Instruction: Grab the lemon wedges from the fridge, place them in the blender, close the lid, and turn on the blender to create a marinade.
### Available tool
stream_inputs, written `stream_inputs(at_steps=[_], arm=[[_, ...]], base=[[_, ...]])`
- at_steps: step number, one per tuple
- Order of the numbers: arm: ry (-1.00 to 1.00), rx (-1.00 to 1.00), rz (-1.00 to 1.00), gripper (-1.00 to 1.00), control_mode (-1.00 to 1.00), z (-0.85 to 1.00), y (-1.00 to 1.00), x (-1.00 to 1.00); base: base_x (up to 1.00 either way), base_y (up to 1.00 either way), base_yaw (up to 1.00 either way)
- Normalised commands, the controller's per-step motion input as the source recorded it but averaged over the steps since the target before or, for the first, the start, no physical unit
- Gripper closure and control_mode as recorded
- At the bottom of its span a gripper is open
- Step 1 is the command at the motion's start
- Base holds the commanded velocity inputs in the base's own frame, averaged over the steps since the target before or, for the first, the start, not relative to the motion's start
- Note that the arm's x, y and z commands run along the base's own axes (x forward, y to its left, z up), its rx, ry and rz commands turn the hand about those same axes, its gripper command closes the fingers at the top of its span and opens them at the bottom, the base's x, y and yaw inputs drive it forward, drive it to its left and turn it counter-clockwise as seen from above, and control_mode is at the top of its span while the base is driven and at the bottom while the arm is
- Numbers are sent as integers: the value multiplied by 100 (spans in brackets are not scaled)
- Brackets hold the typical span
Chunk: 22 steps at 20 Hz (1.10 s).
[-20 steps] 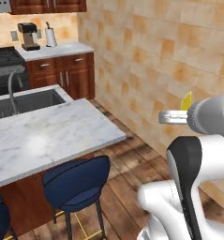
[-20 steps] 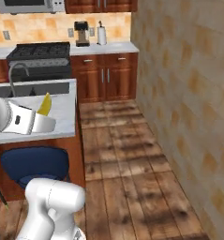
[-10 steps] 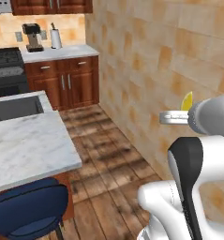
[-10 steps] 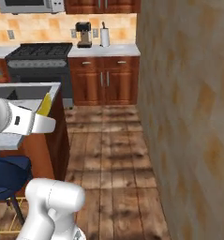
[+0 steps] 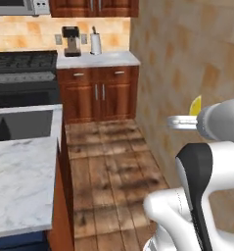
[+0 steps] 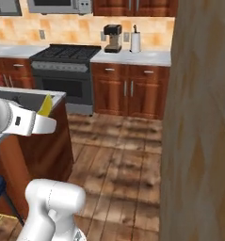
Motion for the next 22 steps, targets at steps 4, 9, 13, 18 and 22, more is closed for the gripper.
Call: stream_inputs(at_steps=[4, 9, 13, 18, 22], arm=[[0, 0, 0, 100, 100, 0, 0, 0], [0, 0, 0, 100, 100, 0, 0, 0], [0, 0, 0, 100, 100, 0, 0, 0], [0, 0, 0, 100, 100, 0, 0, 0], [0, 0, 0, 100, 100, 0, 0, 0]], base=[[100, -53, 45], [100, -51, 45], [100, -56, 44], [100, -56, 44], [100, -58, 43]])
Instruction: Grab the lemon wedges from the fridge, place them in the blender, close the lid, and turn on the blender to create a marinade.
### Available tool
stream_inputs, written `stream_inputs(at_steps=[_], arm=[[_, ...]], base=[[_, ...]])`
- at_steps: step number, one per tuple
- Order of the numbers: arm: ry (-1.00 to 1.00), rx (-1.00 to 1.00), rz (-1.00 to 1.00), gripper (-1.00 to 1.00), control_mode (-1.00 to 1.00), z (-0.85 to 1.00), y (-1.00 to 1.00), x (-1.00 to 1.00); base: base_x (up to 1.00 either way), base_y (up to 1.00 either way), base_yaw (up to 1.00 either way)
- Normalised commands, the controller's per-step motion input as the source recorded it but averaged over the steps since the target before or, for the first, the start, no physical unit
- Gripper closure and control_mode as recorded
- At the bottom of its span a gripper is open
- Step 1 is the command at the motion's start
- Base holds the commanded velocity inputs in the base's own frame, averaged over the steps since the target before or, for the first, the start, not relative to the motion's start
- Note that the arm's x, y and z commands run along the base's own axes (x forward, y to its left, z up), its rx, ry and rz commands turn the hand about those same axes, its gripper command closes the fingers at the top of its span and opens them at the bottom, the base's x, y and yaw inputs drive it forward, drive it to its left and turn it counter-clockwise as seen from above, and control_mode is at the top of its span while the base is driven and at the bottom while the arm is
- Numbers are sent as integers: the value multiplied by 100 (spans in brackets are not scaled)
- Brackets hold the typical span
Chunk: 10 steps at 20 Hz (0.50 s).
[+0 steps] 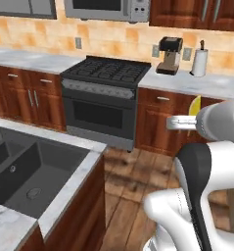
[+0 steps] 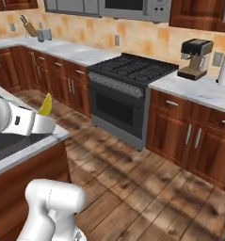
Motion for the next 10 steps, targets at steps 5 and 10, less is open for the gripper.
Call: stream_inputs(at_steps=[5, 10], arm=[[0, 0, 0, 100, 100, 0, 0, 0], [0, 0, 0, 100, 100, 0, 0, 0]], base=[[100, -68, 41], [100, -69, 41]])
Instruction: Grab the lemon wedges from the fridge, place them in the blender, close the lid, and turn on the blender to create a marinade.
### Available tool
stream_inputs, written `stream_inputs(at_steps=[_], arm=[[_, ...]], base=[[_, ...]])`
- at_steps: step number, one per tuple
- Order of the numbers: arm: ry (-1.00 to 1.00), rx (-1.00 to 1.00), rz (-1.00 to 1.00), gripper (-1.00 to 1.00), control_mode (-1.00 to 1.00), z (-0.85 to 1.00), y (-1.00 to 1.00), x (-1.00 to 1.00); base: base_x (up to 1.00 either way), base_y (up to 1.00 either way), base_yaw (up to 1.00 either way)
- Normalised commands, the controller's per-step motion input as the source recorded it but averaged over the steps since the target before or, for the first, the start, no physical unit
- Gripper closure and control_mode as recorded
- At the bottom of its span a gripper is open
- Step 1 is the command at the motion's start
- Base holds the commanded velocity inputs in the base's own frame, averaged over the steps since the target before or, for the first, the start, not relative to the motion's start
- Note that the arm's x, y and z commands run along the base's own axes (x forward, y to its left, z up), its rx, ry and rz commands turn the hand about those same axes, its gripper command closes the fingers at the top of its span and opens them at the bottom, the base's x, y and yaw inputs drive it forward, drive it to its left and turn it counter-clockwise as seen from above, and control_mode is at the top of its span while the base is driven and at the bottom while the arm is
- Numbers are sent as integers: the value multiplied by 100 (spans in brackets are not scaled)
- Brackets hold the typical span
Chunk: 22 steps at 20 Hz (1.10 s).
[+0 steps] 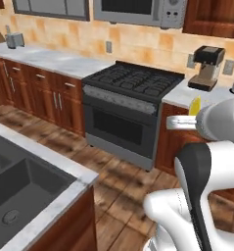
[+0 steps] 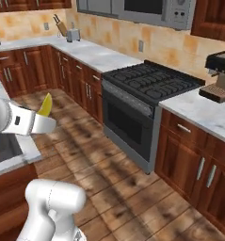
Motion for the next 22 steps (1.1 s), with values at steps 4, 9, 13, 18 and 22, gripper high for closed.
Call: stream_inputs(at_steps=[4, 9, 13, 18, 22], arm=[[0, 0, 0, 100, 100, 0, 0, 0], [0, 0, 0, 100, 100, 0, 0, 0], [0, 0, 0, 100, 100, 0, 0, 0], [0, 0, 0, 100, 100, 0, 0, 0], [0, 0, 0, 100, 100, 0, 0, 0]], base=[[100, -64, 42], [100, -55, 41], [100, -46, 41], [100, -24, 37], [100, 0, 27]])
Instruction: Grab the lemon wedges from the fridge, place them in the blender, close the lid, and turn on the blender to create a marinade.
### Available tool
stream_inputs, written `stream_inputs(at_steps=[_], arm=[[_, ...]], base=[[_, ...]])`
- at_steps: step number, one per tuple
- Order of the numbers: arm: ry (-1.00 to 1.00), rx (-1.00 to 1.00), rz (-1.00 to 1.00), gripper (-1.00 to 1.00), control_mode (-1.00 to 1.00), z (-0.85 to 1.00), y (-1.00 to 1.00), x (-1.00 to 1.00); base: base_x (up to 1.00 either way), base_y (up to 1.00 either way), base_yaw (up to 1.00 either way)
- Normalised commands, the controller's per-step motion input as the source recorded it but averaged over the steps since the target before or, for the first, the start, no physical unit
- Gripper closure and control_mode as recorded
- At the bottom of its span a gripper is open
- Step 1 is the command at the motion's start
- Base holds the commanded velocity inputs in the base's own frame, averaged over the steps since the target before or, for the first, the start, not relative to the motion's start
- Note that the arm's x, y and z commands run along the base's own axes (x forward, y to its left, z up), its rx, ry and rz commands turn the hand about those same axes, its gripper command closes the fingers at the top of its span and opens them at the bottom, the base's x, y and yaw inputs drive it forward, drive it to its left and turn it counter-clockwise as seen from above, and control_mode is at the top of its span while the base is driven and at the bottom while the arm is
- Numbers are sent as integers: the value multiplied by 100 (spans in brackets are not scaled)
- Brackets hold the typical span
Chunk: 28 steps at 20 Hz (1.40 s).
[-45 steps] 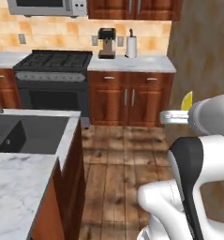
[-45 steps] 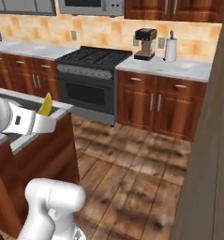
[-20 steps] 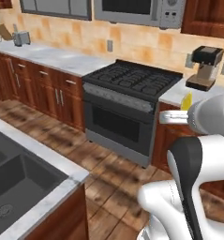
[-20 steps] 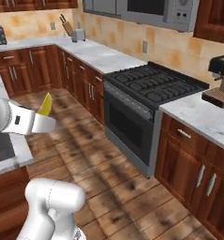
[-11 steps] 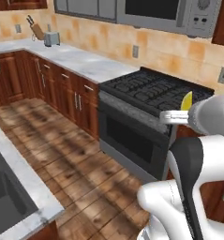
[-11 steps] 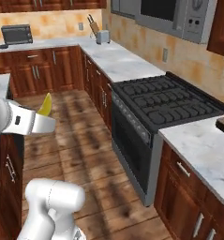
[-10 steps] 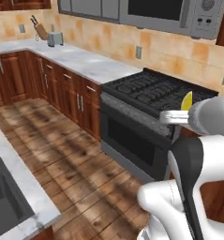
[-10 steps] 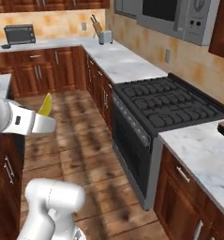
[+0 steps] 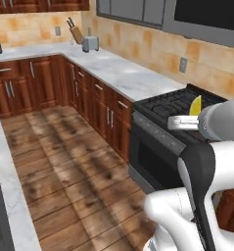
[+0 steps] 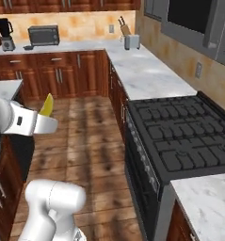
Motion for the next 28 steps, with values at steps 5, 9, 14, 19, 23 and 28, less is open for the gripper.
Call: stream_inputs(at_steps=[5, 9, 14, 19, 23, 28], arm=[[0, 0, 0, 100, 100, 0, 0, 0], [0, 0, 0, 100, 100, 0, 0, 0], [0, 0, 0, 100, 100, 0, 0, 0], [0, 0, 0, 100, 100, 0, 0, 0], [0, 0, 0, 100, 100, 0, 0, 0], [0, 0, 0, 100, 100, 0, 0, 0]], base=[[100, 19, 19], [100, 9, 20], [100, 0, 26], [100, 0, 29], [100, 0, 31], [100, -3, 33]])
